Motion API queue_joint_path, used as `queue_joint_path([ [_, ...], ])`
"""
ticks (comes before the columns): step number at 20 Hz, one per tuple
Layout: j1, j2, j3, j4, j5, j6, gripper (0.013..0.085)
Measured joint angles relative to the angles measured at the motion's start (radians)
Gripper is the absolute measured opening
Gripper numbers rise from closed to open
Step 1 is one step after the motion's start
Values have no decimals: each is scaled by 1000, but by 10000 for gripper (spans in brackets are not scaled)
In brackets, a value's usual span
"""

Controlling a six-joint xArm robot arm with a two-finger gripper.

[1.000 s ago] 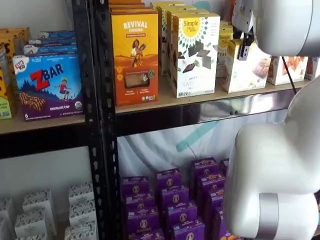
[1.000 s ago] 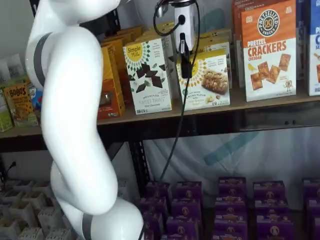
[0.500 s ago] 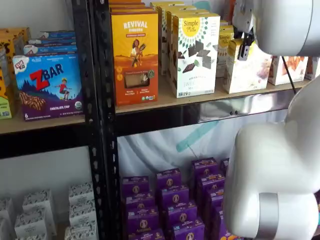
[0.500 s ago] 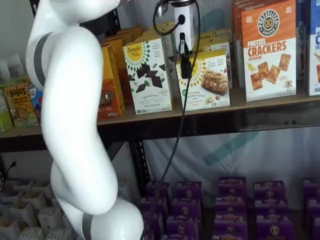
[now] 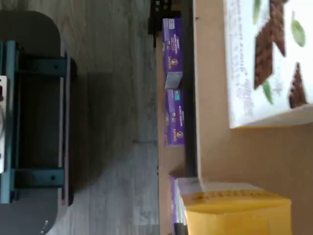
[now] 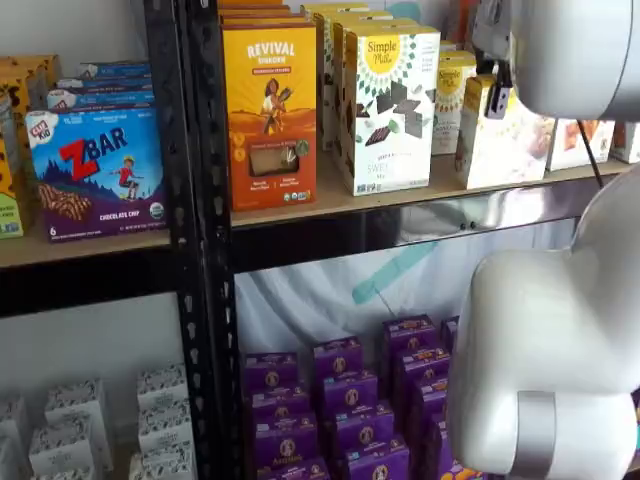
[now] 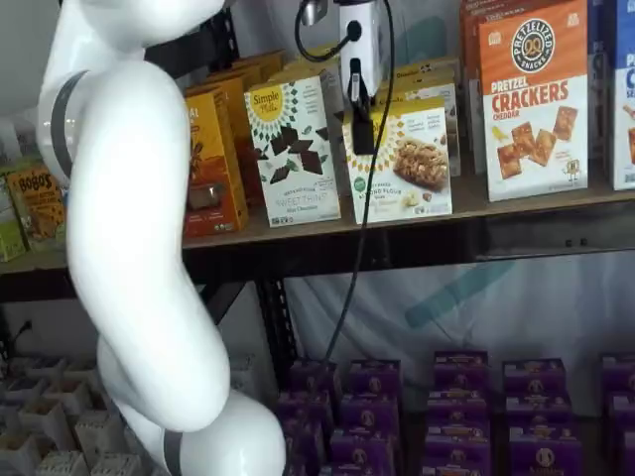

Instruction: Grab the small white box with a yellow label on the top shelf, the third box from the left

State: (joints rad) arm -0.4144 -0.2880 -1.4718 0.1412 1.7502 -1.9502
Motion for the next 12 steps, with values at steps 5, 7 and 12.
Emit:
queue_joint_path([
  [5, -19, -58, 33, -10, 59, -17, 330],
  [7, -27, -91, 61, -18, 69, -26, 330],
  [12, -49, -172, 140, -23, 76, -49, 330],
])
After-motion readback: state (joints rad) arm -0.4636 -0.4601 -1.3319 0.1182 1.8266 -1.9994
